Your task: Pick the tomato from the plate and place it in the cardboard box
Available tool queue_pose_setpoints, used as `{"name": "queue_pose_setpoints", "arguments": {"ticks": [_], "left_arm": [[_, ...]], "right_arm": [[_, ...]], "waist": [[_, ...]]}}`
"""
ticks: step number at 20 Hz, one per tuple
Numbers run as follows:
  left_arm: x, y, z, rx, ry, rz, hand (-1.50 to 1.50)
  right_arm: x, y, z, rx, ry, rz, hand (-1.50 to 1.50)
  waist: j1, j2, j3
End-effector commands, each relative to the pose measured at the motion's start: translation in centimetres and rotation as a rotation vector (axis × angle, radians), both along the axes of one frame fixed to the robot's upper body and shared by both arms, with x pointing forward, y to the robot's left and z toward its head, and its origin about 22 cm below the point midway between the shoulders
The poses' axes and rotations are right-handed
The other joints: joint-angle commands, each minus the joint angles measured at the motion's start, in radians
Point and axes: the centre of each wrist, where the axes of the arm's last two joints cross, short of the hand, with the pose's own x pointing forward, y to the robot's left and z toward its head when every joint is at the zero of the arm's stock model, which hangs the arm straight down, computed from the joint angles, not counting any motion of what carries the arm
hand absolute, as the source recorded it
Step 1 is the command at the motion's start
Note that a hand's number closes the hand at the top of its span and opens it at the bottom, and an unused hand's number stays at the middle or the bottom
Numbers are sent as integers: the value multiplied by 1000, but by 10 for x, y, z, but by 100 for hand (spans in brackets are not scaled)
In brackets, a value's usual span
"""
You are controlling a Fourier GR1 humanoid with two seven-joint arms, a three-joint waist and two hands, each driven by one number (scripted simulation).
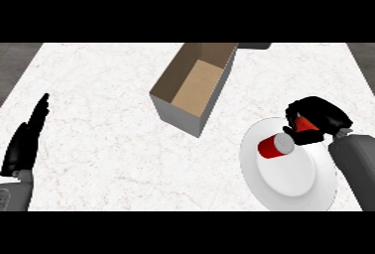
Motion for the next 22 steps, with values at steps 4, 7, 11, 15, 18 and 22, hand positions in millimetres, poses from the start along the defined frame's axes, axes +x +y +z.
{"name": "queue_pose_setpoints", "arguments": {"ticks": [4, 7, 11, 15, 18, 22], "left_arm": [[4, -6, 0, 1, 5, 6, 0], [6, -8, 1, 7, 19, 6, 0], [0, 4, 13, 5, 20, 17, 0], [-3, 7, 21, 18, 17, 30, 0], [-8, 11, 7, 7, 25, 37, 0], [-7, 6, 17, -18, 26, 40, 0]], "right_arm": [[42, -22, 41, -23, -302, 23, 150], [52, -15, 45, 4, -379, 32, 150], [73, -9, 105, 187, -566, 71, 150], [76, 1, 122, 246, -624, 190, 150], [77, 11, 107, 269, -583, 245, 150], [93, 68, 148, 363, -486, 291, 150]], "waist": [[-4, 4, 1], [-23, -4, 0], [-13, -6, 0], [-31, -13, -1], [-35, -10, -2], [-33, -13, -2]]}}
